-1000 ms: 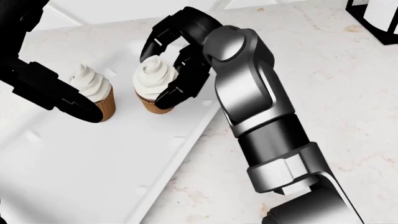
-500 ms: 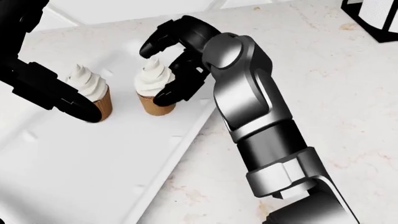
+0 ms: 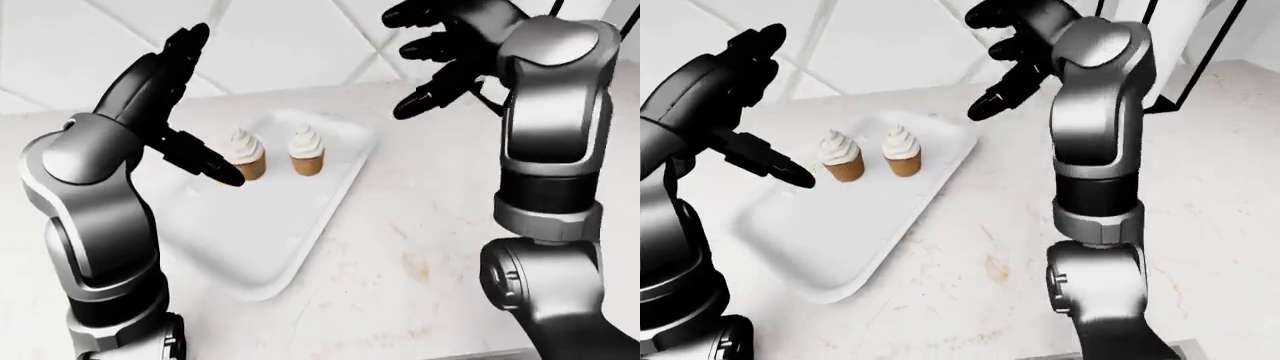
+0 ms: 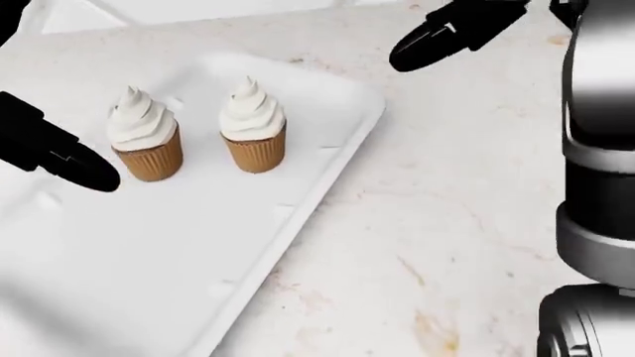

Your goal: Move the dessert items from the plate to the tray.

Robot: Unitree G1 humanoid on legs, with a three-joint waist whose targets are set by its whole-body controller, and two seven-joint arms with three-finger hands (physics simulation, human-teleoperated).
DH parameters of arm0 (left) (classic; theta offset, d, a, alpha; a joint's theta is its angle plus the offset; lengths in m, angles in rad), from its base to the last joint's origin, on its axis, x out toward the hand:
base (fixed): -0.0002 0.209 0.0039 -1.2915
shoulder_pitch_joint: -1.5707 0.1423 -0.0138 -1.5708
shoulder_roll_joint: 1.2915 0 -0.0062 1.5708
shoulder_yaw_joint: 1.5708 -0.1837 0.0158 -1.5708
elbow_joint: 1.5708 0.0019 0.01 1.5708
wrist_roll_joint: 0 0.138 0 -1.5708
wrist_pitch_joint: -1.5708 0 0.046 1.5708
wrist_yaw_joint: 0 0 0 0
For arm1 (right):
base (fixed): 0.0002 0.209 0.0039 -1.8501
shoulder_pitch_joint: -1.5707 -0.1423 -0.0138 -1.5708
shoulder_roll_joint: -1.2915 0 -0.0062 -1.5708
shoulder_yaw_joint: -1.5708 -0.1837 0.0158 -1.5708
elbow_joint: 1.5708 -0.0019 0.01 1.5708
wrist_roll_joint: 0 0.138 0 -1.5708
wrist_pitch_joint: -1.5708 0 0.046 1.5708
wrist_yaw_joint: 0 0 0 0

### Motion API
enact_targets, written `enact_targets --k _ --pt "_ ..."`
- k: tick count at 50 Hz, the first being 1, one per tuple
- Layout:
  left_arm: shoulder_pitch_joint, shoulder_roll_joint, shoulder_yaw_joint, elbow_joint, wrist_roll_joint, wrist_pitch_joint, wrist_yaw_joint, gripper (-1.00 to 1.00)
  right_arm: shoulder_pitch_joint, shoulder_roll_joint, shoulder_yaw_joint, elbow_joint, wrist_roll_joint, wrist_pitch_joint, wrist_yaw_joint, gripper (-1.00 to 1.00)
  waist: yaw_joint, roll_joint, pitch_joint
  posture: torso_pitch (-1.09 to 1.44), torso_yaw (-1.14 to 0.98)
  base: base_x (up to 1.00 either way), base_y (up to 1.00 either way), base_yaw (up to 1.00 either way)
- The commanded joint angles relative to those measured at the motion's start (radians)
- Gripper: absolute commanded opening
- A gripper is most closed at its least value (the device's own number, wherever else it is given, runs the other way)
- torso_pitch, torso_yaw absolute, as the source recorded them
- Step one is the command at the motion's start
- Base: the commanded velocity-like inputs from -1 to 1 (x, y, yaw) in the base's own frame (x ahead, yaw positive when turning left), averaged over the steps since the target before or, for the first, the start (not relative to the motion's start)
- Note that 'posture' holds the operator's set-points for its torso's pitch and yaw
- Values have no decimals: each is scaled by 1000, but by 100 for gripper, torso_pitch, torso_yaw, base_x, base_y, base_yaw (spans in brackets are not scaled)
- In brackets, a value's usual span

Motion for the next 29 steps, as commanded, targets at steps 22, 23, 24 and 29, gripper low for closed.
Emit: enact_targets --k 22,23,24,29 --pt "180 235 217 -195 -100 25 -5 100 439 -503 -448 -551 507 268 -49 100 12 -31 -20 0 0 0 0 0" --pt "188 240 226 -213 -102 32 -5 100 468 -517 -475 -580 538 276 -65 100 12 -30 -19 0 0 0 0 0" --pt "205 253 259 -260 -107 50 -15 100 519 -530 -540 -631 560 277 -83 100 11 -29 -16 0 0 0 0 0" --pt "244 306 336 -374 -149 116 -37 100 674 -553 -704 -759 697 271 -145 100 9 -43 -11 0 0 0 0 0"
